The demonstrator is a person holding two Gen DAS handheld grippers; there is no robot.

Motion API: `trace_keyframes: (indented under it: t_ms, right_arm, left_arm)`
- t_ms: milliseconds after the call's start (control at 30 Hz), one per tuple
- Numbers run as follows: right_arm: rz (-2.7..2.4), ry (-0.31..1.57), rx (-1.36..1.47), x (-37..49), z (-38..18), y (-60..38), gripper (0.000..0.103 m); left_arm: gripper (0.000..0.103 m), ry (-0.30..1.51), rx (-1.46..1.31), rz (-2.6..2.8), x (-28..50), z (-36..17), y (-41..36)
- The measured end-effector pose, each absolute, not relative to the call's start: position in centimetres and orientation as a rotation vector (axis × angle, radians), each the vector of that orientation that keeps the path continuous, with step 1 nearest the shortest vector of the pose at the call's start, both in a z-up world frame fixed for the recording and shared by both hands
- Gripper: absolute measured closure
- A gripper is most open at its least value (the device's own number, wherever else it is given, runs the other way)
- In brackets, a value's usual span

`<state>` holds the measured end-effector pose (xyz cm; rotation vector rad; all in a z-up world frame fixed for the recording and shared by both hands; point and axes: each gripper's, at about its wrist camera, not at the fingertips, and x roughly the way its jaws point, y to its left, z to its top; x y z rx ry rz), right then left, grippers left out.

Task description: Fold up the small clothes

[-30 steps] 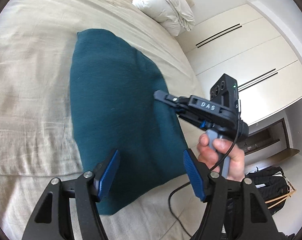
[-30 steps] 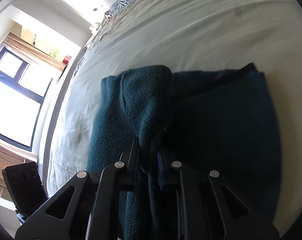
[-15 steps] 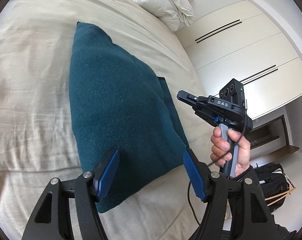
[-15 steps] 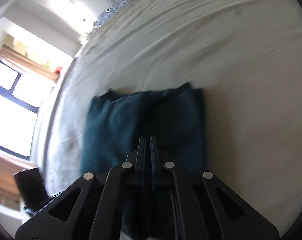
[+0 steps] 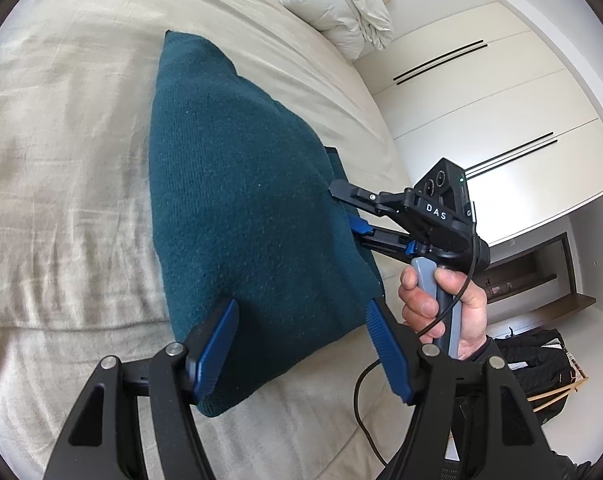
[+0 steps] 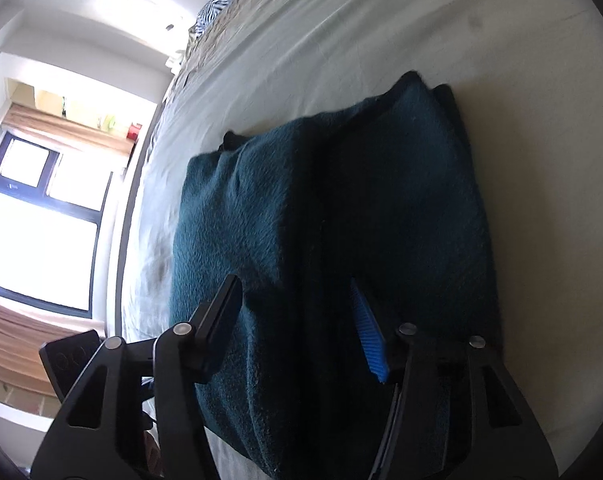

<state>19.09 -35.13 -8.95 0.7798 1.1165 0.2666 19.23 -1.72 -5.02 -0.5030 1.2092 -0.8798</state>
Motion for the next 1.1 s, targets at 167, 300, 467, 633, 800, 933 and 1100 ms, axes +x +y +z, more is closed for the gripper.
trace_keyframes:
  t_ms: [167,300,467,633,800,933,1100]
  right_arm:
    - [0.296,1.111,0.758,19.5,-8.5,-33.7,0.068]
    - [0.261,1.167,0.691,19.8,-9.4,-32.5,0.077]
    - [0.217,1.145,0.619,20.3,-8.6,-31.7,0.088]
    - [0.203,1.103,0.576,20.2,-6.4,-32.2,0.089]
    - [0.174,1.084,0.567,19.2,-5.0,-34.0,0.089]
    - [0.142,1.085,0.58,18.1,-4.9,-36.2,0.089]
    - [0.103,1.094,0.595,17.2,-6.0,-37.9,0.089]
  left_arm:
    - [0.034,1.212,-0.513,-0.875,19.3,-5.2,-1.4]
    - [0.033,1.213,-0.507,-0.874,19.3,-5.3,-1.6]
    - [0.033,1.22,-0.504,-0.88,19.2,-5.2,-1.8]
    - [0.033,1.213,-0.502,-0.885,19.1,-4.9,-2.2]
    - [0.033,1.208,-0.495,-0.892,19.1,-4.7,-2.6]
    - [0.032,1.211,-0.49,-0.89,19.1,-4.8,-2.8]
    - [0.032,1.216,-0.482,-0.887,19.3,-4.7,-3.3]
